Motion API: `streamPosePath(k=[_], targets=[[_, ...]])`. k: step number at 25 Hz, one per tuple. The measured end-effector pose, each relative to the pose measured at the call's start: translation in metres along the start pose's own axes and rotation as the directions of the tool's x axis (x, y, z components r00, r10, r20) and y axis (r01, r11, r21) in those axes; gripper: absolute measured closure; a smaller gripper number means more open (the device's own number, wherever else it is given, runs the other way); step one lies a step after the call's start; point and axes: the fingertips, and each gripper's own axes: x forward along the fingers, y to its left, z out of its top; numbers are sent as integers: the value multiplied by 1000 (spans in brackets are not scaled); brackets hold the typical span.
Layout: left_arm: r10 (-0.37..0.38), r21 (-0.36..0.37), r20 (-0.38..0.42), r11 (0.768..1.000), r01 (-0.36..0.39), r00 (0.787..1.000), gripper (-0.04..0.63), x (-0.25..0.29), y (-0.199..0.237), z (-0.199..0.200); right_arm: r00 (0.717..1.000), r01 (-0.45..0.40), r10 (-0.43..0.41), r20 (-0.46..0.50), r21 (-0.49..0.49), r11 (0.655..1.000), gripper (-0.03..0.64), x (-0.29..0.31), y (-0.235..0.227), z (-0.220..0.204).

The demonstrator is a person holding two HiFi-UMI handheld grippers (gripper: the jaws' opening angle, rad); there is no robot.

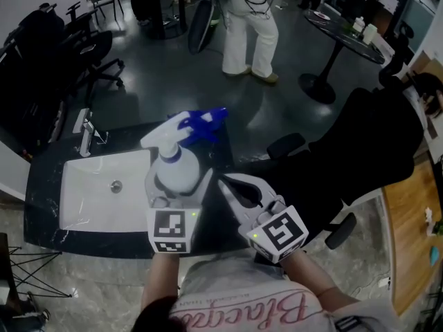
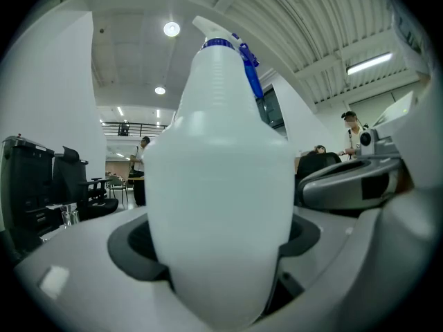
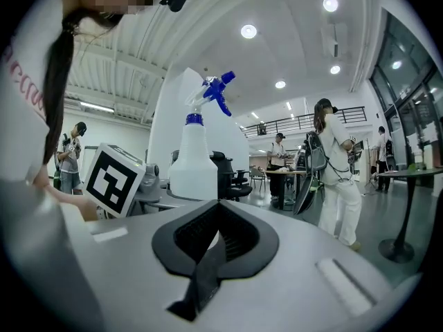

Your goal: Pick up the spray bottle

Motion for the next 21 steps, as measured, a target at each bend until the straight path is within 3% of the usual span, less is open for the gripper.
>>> streamPosePath(k=[21], targets=[[-29,-17,23,999,29,999,176,-29,-5,20,998,-32,36,52,-62,998,617,-3,20,22]])
